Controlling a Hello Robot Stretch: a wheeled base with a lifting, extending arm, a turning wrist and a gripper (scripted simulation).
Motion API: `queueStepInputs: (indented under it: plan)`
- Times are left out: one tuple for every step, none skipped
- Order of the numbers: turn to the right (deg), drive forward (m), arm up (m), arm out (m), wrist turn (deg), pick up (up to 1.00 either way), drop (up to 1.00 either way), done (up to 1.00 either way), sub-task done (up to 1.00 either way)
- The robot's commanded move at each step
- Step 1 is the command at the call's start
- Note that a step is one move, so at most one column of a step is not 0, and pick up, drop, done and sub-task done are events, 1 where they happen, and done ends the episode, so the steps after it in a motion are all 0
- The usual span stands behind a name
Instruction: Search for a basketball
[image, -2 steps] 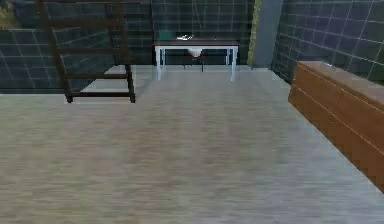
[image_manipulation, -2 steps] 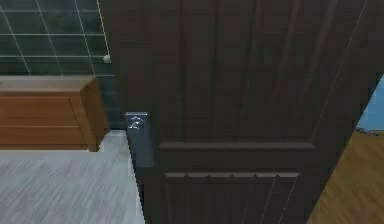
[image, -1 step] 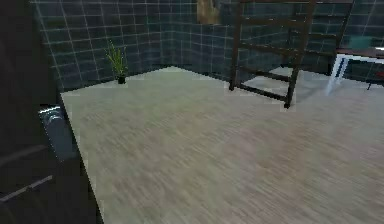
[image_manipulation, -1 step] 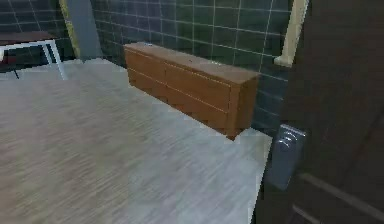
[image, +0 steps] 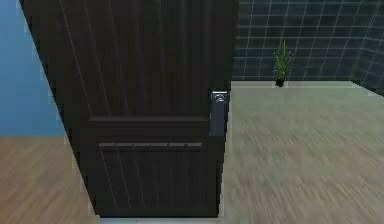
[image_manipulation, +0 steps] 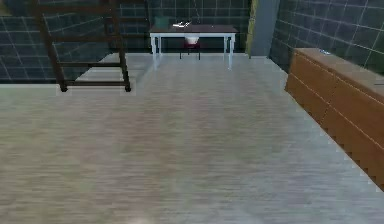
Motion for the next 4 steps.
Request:
queueStepInputs:
  plan:
    - [-45.0,0.0,0.0,0.0,0.0,0.0,0.0,0.0,0.0]
    - [-27.0,0.0,0.0,0.0,0.0,0.0,0.0,0.0,0.0]
    - [0.0,1.0,0.0,0.0,0.0,0.0,0.0,0.0,0.0]
    - [-18.0,0.0,0.0,0.0,0.0,0.0,0.0,0.0,0.0]
